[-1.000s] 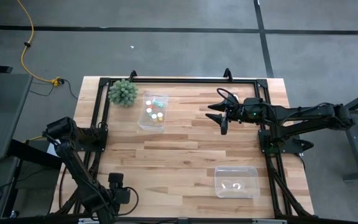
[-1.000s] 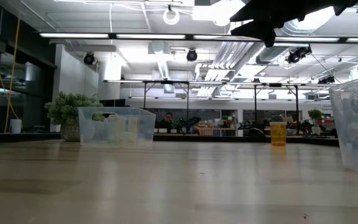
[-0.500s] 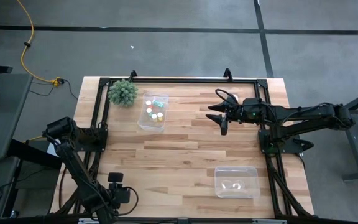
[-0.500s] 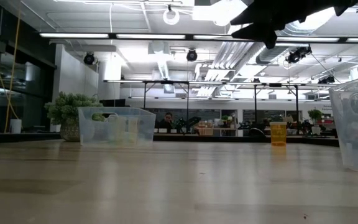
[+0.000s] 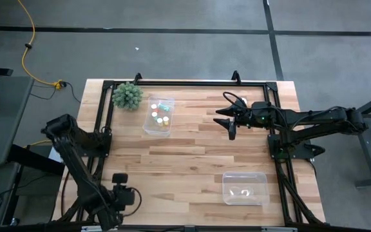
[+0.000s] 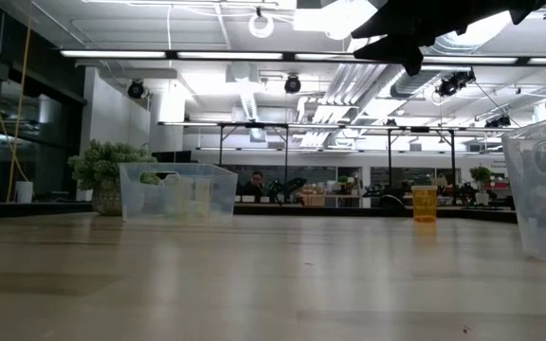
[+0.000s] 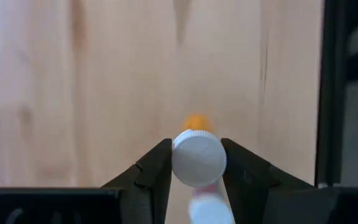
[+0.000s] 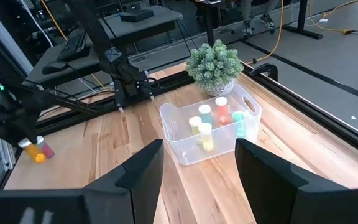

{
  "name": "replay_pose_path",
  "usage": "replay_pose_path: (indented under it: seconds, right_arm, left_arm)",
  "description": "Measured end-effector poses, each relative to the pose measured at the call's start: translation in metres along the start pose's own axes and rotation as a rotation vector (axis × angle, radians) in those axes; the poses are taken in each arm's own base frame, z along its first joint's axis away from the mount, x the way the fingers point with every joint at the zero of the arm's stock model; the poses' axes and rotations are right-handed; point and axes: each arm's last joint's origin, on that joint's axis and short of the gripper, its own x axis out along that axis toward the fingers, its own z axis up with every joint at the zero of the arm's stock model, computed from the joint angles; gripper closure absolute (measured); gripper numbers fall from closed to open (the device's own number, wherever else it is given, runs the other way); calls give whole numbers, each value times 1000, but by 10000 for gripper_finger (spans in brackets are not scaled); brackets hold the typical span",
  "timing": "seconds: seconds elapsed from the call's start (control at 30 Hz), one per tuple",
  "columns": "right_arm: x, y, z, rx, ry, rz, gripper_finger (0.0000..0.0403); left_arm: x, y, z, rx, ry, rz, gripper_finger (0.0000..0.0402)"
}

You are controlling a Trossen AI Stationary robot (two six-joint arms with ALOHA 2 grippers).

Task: Pick and place medicine bottles into bin by pill shape (circle, oval)
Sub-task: Put the small orange tablet bottle into the top transparent bin

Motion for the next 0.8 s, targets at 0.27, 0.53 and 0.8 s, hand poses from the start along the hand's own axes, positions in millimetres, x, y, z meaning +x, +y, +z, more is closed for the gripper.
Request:
replay_pose_path:
  seconds: [0.27,0.53,0.8]
  right_arm:
    - [0,1,0,0,6,22,210]
    - [0,5,-1,0,36,152,210]
    - [-3,19,-1,-11,26,263,210]
  left_arm:
    - [-50,76,51,-37,-357,128,287]
    - [-67,161,113,-139,-622,268,287]
    - [-38,207,145,-276,-1018,93,287]
